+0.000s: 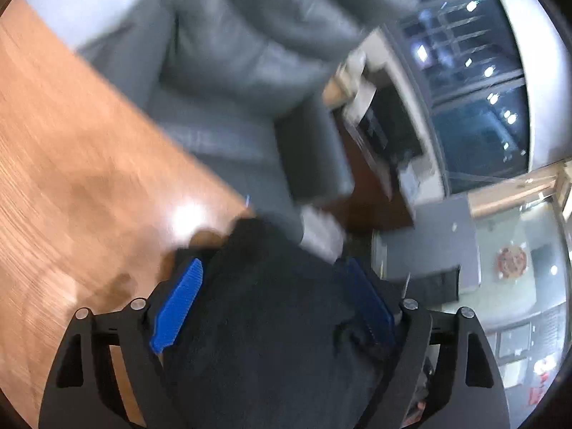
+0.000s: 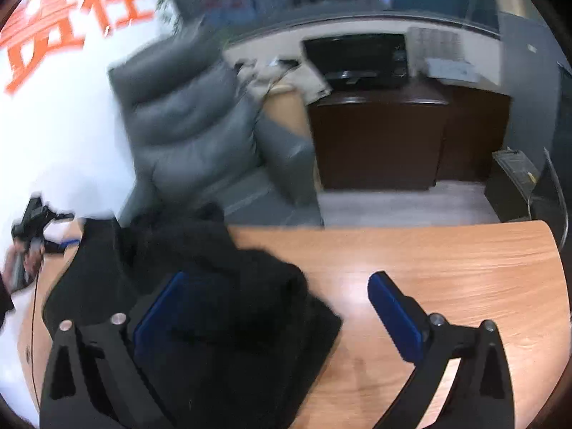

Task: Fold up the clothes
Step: 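Release the hem and press the folded jacket flat with both grippers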

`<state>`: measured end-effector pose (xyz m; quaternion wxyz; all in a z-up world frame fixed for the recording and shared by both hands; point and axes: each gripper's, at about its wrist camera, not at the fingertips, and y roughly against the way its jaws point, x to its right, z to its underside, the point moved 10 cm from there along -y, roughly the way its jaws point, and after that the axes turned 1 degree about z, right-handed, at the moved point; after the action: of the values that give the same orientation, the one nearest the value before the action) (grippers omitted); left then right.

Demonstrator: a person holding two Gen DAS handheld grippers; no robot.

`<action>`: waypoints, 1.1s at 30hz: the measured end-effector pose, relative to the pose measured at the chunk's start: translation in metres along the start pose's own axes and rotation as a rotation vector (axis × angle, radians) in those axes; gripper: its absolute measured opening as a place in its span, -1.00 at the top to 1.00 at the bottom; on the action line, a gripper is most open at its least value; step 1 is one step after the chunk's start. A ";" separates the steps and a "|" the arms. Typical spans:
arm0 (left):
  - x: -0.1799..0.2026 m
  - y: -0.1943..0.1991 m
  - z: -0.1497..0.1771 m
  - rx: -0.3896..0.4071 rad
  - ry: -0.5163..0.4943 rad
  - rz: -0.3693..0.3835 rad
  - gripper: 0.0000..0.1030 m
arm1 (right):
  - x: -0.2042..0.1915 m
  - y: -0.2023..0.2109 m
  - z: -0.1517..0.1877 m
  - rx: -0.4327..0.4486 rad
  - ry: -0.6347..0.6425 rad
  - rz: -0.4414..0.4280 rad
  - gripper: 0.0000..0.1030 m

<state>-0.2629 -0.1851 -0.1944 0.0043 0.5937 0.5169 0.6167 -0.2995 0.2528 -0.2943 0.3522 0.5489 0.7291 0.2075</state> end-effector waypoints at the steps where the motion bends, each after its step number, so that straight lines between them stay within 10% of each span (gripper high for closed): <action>1: 0.003 0.006 -0.004 0.019 -0.009 0.004 -0.66 | 0.007 0.002 -0.003 0.009 -0.017 0.007 -0.99; 5: 0.025 0.002 0.010 -0.039 -0.127 -0.009 -0.66 | -0.023 0.012 -0.011 0.027 0.142 0.008 -0.99; 12: 0.048 -0.080 0.077 -0.223 -0.505 -0.124 -0.66 | -0.151 -0.053 0.012 -0.116 0.359 -0.242 -0.99; 18: 0.041 -0.103 0.088 -0.212 -0.663 -0.234 -0.65 | -0.095 -0.123 0.046 -0.249 0.233 0.002 -0.81; 27: 0.043 -0.100 0.111 -0.104 -0.842 -0.513 -0.66 | -0.084 -0.089 0.062 -0.253 0.209 0.196 -0.83; 33: 0.028 -0.075 0.111 -0.080 -0.838 -0.508 -0.83 | -0.078 -0.018 0.082 -0.204 0.108 0.129 -0.90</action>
<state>-0.2347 -0.0627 -0.2491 0.3849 0.6453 0.5751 0.3236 -0.2393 0.1667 -0.3388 0.3523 0.5440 0.6854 0.3319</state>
